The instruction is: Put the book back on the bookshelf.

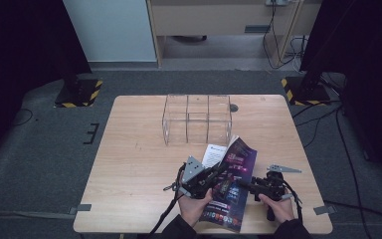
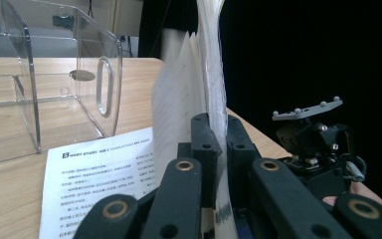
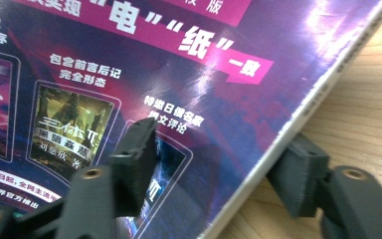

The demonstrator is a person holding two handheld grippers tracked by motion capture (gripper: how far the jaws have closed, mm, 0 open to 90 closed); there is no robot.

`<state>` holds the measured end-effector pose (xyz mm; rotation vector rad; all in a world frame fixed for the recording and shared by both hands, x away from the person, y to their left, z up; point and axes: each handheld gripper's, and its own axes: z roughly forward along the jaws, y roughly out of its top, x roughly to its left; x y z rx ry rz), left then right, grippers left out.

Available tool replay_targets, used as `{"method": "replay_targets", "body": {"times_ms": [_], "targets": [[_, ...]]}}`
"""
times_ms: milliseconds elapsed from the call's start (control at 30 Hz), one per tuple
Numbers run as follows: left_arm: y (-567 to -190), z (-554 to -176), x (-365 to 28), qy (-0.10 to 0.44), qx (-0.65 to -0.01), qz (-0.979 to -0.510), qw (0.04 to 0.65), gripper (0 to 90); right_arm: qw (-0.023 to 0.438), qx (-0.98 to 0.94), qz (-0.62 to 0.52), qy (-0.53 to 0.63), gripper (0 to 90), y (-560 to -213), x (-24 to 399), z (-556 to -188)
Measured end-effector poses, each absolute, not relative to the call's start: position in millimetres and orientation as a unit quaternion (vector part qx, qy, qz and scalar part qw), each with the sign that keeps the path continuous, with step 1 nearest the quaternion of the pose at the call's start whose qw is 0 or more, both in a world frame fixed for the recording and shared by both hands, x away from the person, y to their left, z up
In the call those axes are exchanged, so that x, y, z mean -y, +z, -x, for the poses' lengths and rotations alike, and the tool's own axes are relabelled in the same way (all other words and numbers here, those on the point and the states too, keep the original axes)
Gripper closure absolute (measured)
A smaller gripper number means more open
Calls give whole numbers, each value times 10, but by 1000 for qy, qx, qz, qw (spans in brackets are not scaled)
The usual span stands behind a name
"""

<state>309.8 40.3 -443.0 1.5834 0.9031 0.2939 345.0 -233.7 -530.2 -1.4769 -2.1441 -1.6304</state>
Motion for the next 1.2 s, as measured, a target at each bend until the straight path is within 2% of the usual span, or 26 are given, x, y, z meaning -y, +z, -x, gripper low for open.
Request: {"method": "replay_targets", "body": {"times_ms": [100,133,233,367,767,1200], "targets": [[-4447,-3102,-411,129,-392,-684,601,858,28,698,486,-524,538,-5267,2331,-3441],[-4447,-3102,-411,129,-392,-684,601,858,28,698,486,-524,538,-5267,2331,-3441],[-4471,-3117,-435,128,-396,-682,602,858,29,695,491,-524,622,-5232,2335,-3436],[-4472,-3122,-442,129,-396,-682,601,858,40,685,498,-531,685,-5201,2358,-3425],[-4524,-3190,-553,130,-411,-684,588,856,53,681,496,-536,740,-5120,2403,-3408],[-4701,-3296,-677,127,-437,-693,559,854,45,680,489,-544,785,-4972,2454,-3401]]}}
